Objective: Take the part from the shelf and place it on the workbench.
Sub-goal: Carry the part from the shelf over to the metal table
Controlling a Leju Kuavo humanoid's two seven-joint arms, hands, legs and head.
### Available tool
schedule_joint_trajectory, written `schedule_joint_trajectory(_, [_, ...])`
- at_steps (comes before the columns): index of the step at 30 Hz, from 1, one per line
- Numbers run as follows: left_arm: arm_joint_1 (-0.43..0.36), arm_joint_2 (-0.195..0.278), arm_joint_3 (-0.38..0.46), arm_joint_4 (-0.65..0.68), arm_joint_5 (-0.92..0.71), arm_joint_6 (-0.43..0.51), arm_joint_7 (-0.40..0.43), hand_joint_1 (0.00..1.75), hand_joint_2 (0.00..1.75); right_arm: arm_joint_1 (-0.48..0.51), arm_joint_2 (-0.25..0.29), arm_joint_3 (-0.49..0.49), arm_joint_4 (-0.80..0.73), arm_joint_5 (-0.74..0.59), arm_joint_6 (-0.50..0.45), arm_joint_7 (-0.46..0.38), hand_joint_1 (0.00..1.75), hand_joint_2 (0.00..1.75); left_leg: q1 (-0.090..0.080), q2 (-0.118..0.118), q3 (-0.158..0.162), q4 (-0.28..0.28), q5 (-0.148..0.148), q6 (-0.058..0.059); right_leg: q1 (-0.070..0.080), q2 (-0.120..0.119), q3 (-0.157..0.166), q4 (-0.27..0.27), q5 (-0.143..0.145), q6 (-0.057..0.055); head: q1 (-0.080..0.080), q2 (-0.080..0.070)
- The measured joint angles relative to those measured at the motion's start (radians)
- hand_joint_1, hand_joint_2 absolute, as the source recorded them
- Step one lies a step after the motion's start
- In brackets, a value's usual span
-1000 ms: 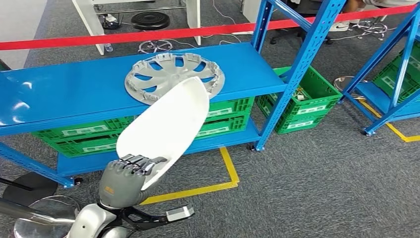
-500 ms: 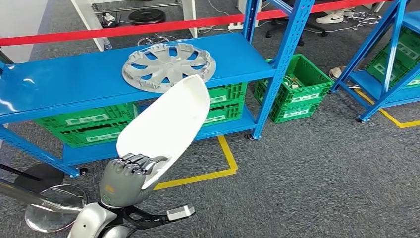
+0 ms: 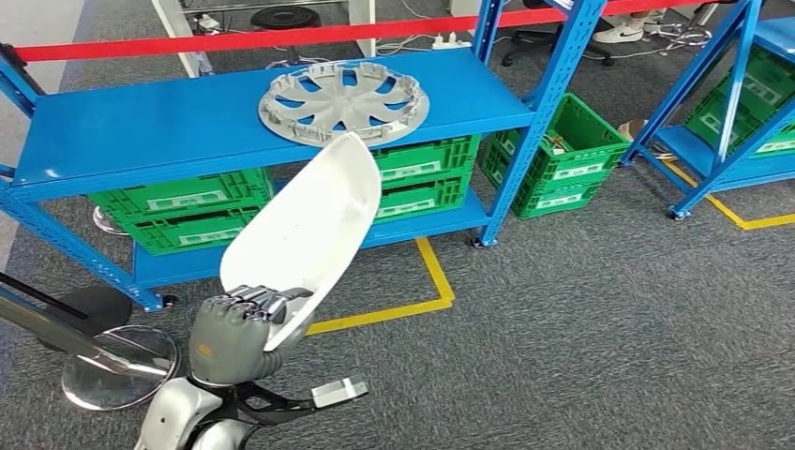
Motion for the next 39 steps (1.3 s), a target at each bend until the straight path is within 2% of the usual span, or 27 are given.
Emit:
schedule_joint_trajectory(1, [-0.003, -0.001, 0.002, 0.004, 0.003, 0.000, -0.001, 1.75, 1.75, 0.000, 0.000, -0.002, 0.000, -0.001, 0.000, -0.001, 0.00, 0.00, -0.003, 0.002, -0.011, 0.001, 0.010, 0.000, 0.004, -0.004, 0.048, -0.054, 0.027, -0.007, 0.000, 0.000])
schedule_joint_trajectory(2, [-0.007, -0.003, 0.003, 0.009, 0.006, 0.000, -0.002, 1.75, 1.75, -0.002, 0.000, -0.005, 0.000, -0.001, -0.001, -0.002, 0.00, 0.00, -0.006, 0.004, -0.020, 0.002, 0.018, -0.002, 0.010, -0.016, 0.107, -0.133, 0.041, -0.014, 0.000, 0.000])
schedule_joint_trajectory(4, [-0.014, -0.007, 0.007, 0.016, 0.017, -0.001, -0.005, 1.75, 1.75, -0.007, 0.001, -0.011, -0.001, -0.001, -0.002, -0.003, 0.00, 0.00, -0.010, 0.015, -0.030, 0.005, 0.034, -0.007, 0.021, -0.037, 0.206, -0.283, 0.031, -0.022, 0.000, 0.000])
schedule_joint_trajectory(5, [-0.018, -0.009, 0.008, 0.021, 0.026, -0.003, -0.007, 1.75, 1.75, -0.010, 0.001, -0.013, -0.001, 0.000, -0.002, -0.003, 0.00, 0.00, -0.011, 0.022, -0.033, 0.005, 0.041, -0.011, 0.025, -0.040, 0.226, -0.323, 0.022, -0.024, 0.001, 0.000])
schedule_joint_trajectory(7, [-0.023, -0.011, 0.010, 0.030, 0.056, -0.016, -0.014, 1.75, 1.75, -0.011, 0.004, -0.020, -0.001, 0.000, -0.001, -0.003, 0.00, 0.00, -0.007, 0.033, -0.038, 0.006, 0.046, -0.020, 0.025, -0.025, 0.223, -0.341, 0.026, -0.033, 0.001, 0.000])
schedule_joint_trajectory(8, [-0.025, -0.012, 0.011, 0.034, 0.083, -0.033, -0.020, 1.75, 1.75, -0.009, 0.005, -0.022, -0.001, 0.000, -0.002, -0.002, 0.00, 0.00, -0.006, 0.029, -0.042, 0.016, 0.033, -0.026, 0.023, -0.018, 0.220, -0.342, 0.033, -0.042, 0.000, 0.000])
schedule_joint_trajectory(9, [-0.027, -0.012, 0.012, 0.037, 0.114, -0.051, -0.026, 1.75, 1.75, -0.007, 0.006, -0.024, -0.001, 0.000, -0.002, -0.002, 0.00, 0.00, -0.004, 0.019, -0.052, 0.044, 0.006, -0.033, 0.021, -0.013, 0.217, -0.343, 0.042, -0.052, -0.001, 0.000])
schedule_joint_trajectory(10, [-0.028, -0.012, 0.013, 0.041, 0.147, -0.070, -0.032, 1.75, 1.75, -0.005, 0.007, -0.026, -0.001, 0.000, -0.002, -0.001, 0.00, 0.00, -0.001, 0.008, -0.068, 0.092, -0.033, -0.039, 0.020, -0.007, 0.213, -0.343, 0.049, -0.059, -0.003, 0.000])
schedule_joint_trajectory(12, [-0.030, -0.012, 0.019, 0.049, 0.200, -0.101, -0.044, 1.75, 1.75, -0.003, 0.008, -0.030, -0.001, 0.001, -0.002, -0.001, 0.00, 0.00, 0.003, -0.004, -0.114, 0.230, -0.110, -0.047, 0.020, 0.007, 0.195, -0.336, 0.062, -0.065, -0.005, 0.000])
schedule_joint_trajectory(13, [-0.030, -0.012, 0.022, 0.053, 0.228, -0.118, -0.052, 1.75, 1.75, -0.002, 0.009, -0.033, -0.001, 0.002, -0.002, 0.000, 0.00, 0.00, 0.004, -0.004, -0.128, 0.281, -0.128, -0.049, 0.021, 0.016, 0.185, -0.330, 0.066, -0.065, -0.006, 0.000])
schedule_joint_trajectory(14, [-0.031, -0.012, 0.026, 0.058, 0.263, -0.140, -0.062, 1.75, 1.75, -0.001, 0.009, -0.035, -0.001, 0.003, -0.002, 0.000, 0.00, 0.00, 0.005, -0.005, -0.126, 0.298, -0.126, -0.049, 0.021, 0.024, 0.175, -0.324, 0.068, -0.064, -0.006, 0.000])
schedule_joint_trajectory(15, [-0.032, -0.012, 0.031, 0.062, 0.303, -0.164, -0.071, 1.75, 1.75, 0.000, 0.009, -0.037, -0.001, 0.004, -0.002, 0.001, 0.00, 0.00, 0.006, -0.007, -0.105, 0.274, -0.105, -0.047, 0.021, 0.034, 0.167, -0.317, 0.069, -0.064, -0.006, 0.000])
schedule_joint_trajectory(16, [-0.033, -0.012, 0.035, 0.065, 0.342, -0.187, -0.080, 1.75, 1.75, 0.000, 0.009, -0.039, -0.001, 0.005, -0.002, 0.001, 0.00, 0.00, 0.006, -0.013, -0.070, 0.219, -0.074, -0.044, 0.021, 0.044, 0.161, -0.310, 0.070, -0.063, -0.006, 0.000])
schedule_joint_trajectory(18, [-0.038, -0.013, 0.046, 0.070, 0.403, -0.222, -0.095, 1.75, 1.75, -0.002, 0.011, -0.043, -0.001, 0.008, -0.002, 0.002, 0.00, 0.00, 0.009, -0.054, 0.002, 0.097, -0.033, -0.033, 0.020, 0.064, 0.147, -0.298, 0.071, -0.059, -0.005, 0.000])
schedule_joint_trajectory(20, [-0.042, -0.014, 0.059, 0.075, 0.432, -0.240, -0.103, 1.75, 1.75, -0.003, 0.014, -0.046, -0.002, 0.011, -0.004, 0.003, 0.00, 0.00, 0.010, -0.083, 0.029, 0.043, -0.027, -0.026, 0.015, 0.083, 0.132, -0.292, 0.077, -0.048, -0.006, 0.000])
schedule_joint_trajectory(22, [-0.047, -0.018, 0.070, 0.078, 0.442, -0.246, -0.105, 1.75, 1.75, -0.001, 0.015, -0.049, -0.002, 0.012, -0.006, 0.004, 0.00, 0.00, 0.010, -0.066, 0.029, 0.026, -0.025, -0.022, 0.012, 0.096, 0.120, -0.289, 0.083, -0.034, -0.010, 0.000])
schedule_joint_trajectory(24, [-0.053, -0.027, 0.079, 0.081, 0.452, -0.250, -0.108, 1.75, 1.75, 0.001, 0.016, -0.052, -0.002, 0.014, -0.009, 0.005, 0.00, 0.00, 0.015, -0.042, 0.031, 0.006, -0.022, -0.013, 0.013, 0.069, 0.096, -0.260, 0.061, -0.022, -0.003, 0.000])
schedule_joint_trajectory(26, [-0.055, -0.031, 0.088, 0.087, 0.462, -0.264, -0.110, 1.75, 1.75, 0.000, 0.015, -0.055, -0.003, 0.017, -0.010, 0.006, 0.00, 0.00, 0.018, -0.018, 0.028, -0.002, -0.017, -0.006, 0.010, 0.025, 0.044, -0.157, 0.003, -0.008, 0.006, 0.000])
schedule_joint_trajectory(27, [-0.056, -0.031, 0.093, 0.093, 0.467, -0.274, -0.110, 1.75, 1.75, -0.001, 0.015, -0.057, -0.003, 0.019, -0.011, 0.007, 0.00, 0.00, 0.018, -0.005, 0.026, -0.001, -0.016, -0.005, 0.007, 0.015, 0.012, -0.088, -0.027, -0.001, 0.008, 0.000])
schedule_joint_trajectory(28, [-0.056, -0.030, 0.098, 0.099, 0.475, -0.286, -0.110, 1.75, 1.75, 0.000, 0.015, -0.059, -0.003, 0.021, -0.011, 0.008, 0.00, 0.00, 0.017, 0.009, 0.024, -0.001, -0.016, -0.005, 0.004, 0.010, -0.011, -0.034, -0.044, 0.005, 0.008, 0.000])
schedule_joint_trajectory(29, [-0.056, -0.029, 0.103, 0.106, 0.483, -0.298, -0.110, 1.75, 1.75, 0.001, 0.015, -0.061, -0.003, 0.022, -0.012, 0.009, 0.00, 0.00, 0.017, 0.022, 0.024, 0.000, -0.015, -0.006, 0.001, 0.007, -0.019, -0.011, -0.045, 0.010, 0.008, 0.000])
schedule_joint_trajectory(30, [-0.056, -0.029, 0.107, 0.111, 0.491, -0.308, -0.111, 1.75, 1.75, 0.002, 0.015, -0.064, -0.003, 0.022, -0.012, 0.009, 0.00, 0.00, 0.018, 0.034, 0.023, 0.000, -0.014, -0.007, -0.002, 0.004, -0.006, -0.029, -0.026, 0.013, 0.008, 0.000])
schedule_joint_trajectory(32, [-0.059, -0.028, 0.110, 0.117, 0.503, -0.321, -0.113, 1.75, 1.75, 0.004, 0.014, -0.066, -0.004, 0.023, -0.012, 0.010, 0.00, 0.00, 0.017, 0.055, 0.023, 0.002, -0.012, -0.012, -0.004, -0.024, 0.071, -0.167, 0.036, 0.015, 0.009, 0.000])
schedule_joint_trajectory(34, [-0.063, -0.027, 0.113, 0.120, 0.507, -0.324, -0.114, 1.75, 1.75, 0.002, 0.013, -0.068, -0.005, 0.023, -0.012, 0.010, 0.00, 0.00, 0.013, 0.071, 0.021, 0.006, -0.011, -0.022, -0.001, -0.053, 0.133, -0.281, 0.071, 0.005, 0.006, 0.000])
schedule_joint_trajectory(35, [-0.065, -0.027, 0.114, 0.121, 0.507, -0.325, -0.115, 1.75, 1.75, 0.002, 0.013, -0.069, -0.006, 0.023, -0.012, 0.010, 0.00, 0.00, 0.011, 0.078, 0.020, 0.008, -0.009, -0.028, 0.002, -0.059, 0.140, -0.299, 0.074, -0.002, 0.004, 0.000])
schedule_joint_trajectory(37, [-0.067, -0.027, 0.116, 0.125, 0.505, -0.327, -0.115, 1.75, 1.75, 0.004, 0.013, -0.071, -0.006, 0.024, -0.013, 0.011, 0.00, 0.00, 0.011, 0.092, 0.019, 0.008, -0.006, -0.040, 0.006, -0.041, 0.129, -0.298, 0.080, -0.019, 0.000, 0.000])
schedule_joint_trajectory(39, [-0.069, -0.027, 0.119, 0.127, 0.498, -0.326, -0.114, 1.75, 1.75, 0.006, 0.013, -0.073, -0.006, 0.025, -0.016, 0.011, 0.00, 0.00, 0.017, 0.071, 0.011, 0.032, -0.032, -0.051, 0.005, -0.024, 0.125, -0.301, 0.090, -0.036, -0.001, 0.000])
